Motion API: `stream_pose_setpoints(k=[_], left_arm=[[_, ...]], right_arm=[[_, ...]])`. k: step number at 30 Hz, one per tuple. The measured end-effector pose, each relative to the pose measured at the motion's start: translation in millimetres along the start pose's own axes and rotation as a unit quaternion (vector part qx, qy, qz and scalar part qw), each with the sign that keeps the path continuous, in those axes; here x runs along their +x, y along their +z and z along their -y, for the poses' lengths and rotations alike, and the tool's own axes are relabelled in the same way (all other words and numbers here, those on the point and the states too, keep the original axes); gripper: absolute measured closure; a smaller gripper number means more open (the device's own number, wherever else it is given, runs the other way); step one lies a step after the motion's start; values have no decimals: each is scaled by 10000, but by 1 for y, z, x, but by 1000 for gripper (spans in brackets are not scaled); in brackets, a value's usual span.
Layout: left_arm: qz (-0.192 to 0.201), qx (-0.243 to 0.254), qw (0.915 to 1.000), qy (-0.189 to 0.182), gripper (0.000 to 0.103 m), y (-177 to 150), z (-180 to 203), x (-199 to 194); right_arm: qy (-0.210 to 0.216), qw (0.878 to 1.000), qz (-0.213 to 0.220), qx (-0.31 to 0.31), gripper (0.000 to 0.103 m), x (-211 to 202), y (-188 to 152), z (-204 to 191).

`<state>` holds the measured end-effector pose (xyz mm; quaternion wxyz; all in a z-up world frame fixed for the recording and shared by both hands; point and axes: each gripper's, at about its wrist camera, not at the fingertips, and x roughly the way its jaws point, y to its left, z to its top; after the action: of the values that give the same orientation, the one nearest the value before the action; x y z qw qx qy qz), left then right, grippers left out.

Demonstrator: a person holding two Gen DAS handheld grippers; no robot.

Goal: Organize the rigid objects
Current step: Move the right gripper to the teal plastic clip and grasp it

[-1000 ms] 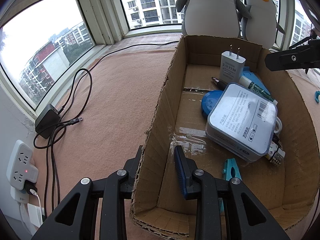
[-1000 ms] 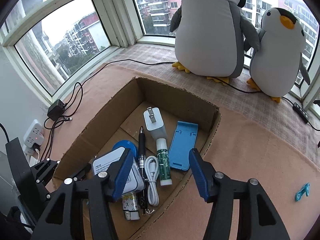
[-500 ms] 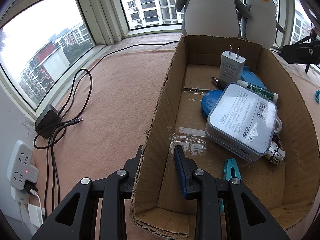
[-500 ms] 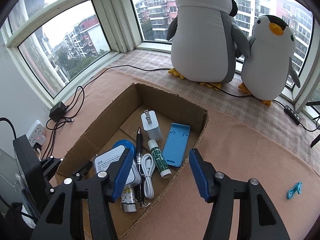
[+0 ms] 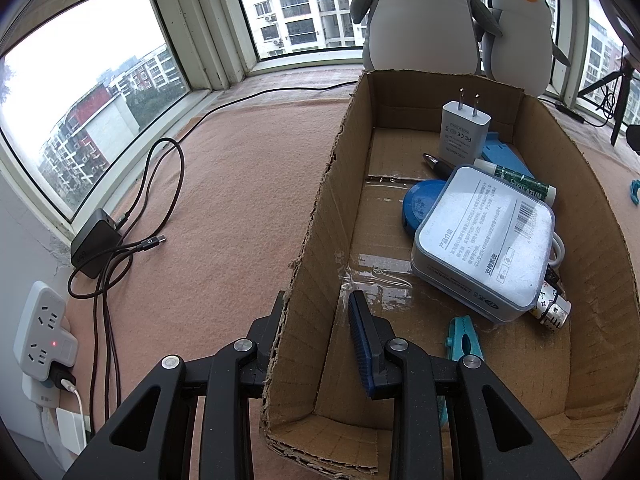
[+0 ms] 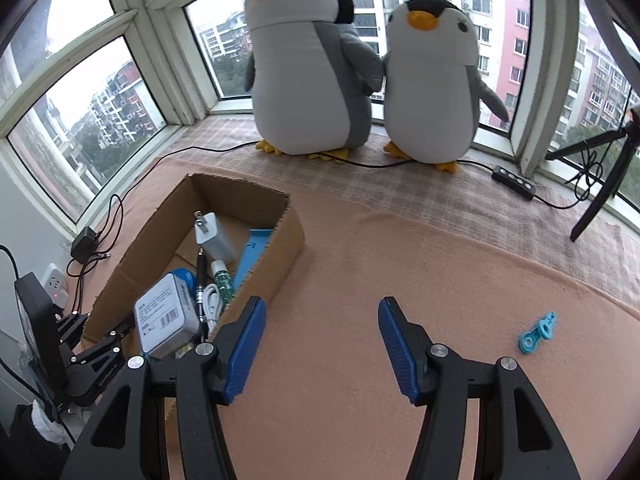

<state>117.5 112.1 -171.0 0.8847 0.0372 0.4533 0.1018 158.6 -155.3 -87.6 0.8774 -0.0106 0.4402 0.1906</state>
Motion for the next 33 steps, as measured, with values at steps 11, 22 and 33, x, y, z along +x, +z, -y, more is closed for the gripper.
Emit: stream_pose_setpoints(k=[11, 22, 33], left_arm=[[2, -1, 10000, 0, 73, 0, 0, 0], [4, -3, 10000, 0, 73, 0, 0, 0], [5, -2, 10000, -1, 73, 0, 0, 0]], right_arm=[[-807, 9916, -8, 1015, 49, -22, -23, 103], [-778, 9739, -406, 2092, 49, -1, -36, 177], [-969, 9666, -532, 2311, 49, 28, -21, 187]])
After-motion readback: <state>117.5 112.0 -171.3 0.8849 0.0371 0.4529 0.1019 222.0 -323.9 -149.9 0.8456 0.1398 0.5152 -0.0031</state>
